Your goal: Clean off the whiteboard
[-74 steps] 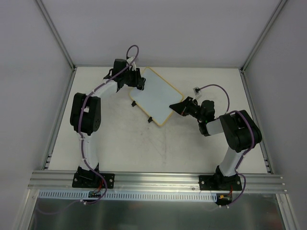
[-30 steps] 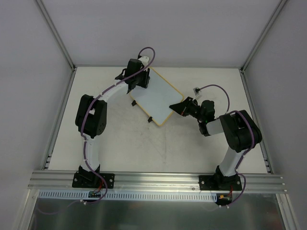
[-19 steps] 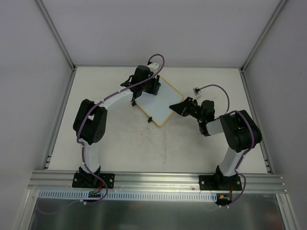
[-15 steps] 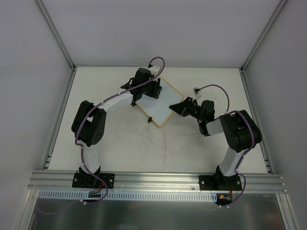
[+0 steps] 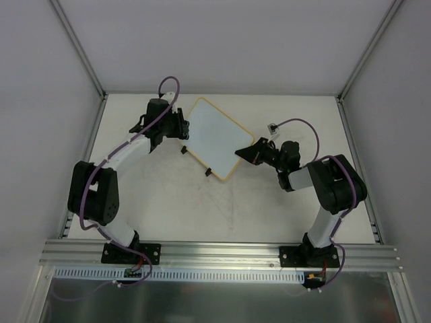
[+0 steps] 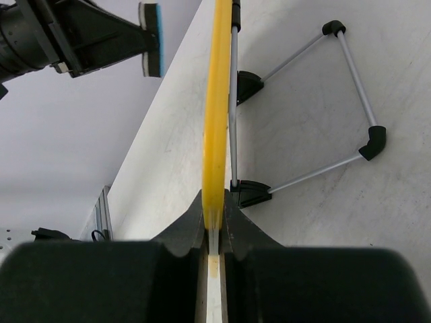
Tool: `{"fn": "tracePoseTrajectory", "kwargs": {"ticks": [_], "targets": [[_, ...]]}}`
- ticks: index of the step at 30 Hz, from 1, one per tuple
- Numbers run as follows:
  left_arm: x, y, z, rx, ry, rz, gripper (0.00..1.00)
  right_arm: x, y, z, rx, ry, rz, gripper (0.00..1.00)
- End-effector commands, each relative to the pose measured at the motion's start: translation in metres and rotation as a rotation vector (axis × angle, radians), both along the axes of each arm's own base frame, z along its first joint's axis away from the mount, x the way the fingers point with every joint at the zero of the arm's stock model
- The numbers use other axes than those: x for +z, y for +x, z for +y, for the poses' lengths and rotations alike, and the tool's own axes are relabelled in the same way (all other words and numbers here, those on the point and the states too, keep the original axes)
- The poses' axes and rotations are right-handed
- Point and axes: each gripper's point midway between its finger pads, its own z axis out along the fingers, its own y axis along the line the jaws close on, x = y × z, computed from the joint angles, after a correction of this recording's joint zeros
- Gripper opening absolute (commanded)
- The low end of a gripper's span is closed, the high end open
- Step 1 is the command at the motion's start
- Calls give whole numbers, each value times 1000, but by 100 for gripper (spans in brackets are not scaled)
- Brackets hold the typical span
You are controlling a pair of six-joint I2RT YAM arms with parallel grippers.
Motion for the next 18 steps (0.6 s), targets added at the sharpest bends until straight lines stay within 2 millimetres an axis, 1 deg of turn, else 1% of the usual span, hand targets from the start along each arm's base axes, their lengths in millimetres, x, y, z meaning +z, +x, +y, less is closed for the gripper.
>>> {"fn": "tracePoseTrajectory", "kwargs": {"ticks": [1, 2, 3, 4, 5, 7, 8, 9, 10, 11, 12, 15, 17, 18], "targets": [[11, -16, 39, 181, -15, 18, 0, 76, -4, 13, 75, 104, -343, 0], [6, -21, 46, 207, -7, 37, 0, 75, -4, 13, 75, 102, -343, 0], [-2, -32, 57, 236, 1, 73, 0, 76, -4, 13, 74, 103, -344, 0], [-9, -36, 67, 277, 16, 95, 0, 76, -4, 13, 74, 103, -346, 0], [-12, -41, 73, 314, 6, 114, 0, 76, -3, 13, 72, 103, -347, 0], [-31, -54, 84, 347, 12, 182, 0, 76, -3, 12, 67, 101, -348, 0], [-38, -58, 86, 362, 1, 213, 0, 76, -3, 12, 67, 98, -352, 0], [-49, -67, 85, 350, -17, 261, 0, 76, -2, 12, 65, 98, -352, 0], [-56, -71, 88, 357, -43, 297, 0, 76, -2, 11, 64, 96, -355, 0], [-62, -75, 87, 353, -58, 321, 0, 75, -2, 11, 61, 96, -353, 0], [-75, -83, 87, 345, -65, 367, 0, 75, -2, 10, 61, 95, -353, 0], [-94, -92, 93, 351, -48, 425, 0, 75, -1, 9, 58, 95, -355, 0], [-103, -96, 98, 359, -32, 455, 5, 76, -1, 9, 58, 95, -356, 0], [-106, -98, 102, 368, -15, 462, 12, 77, -1, 9, 57, 96, -359, 0]]}}
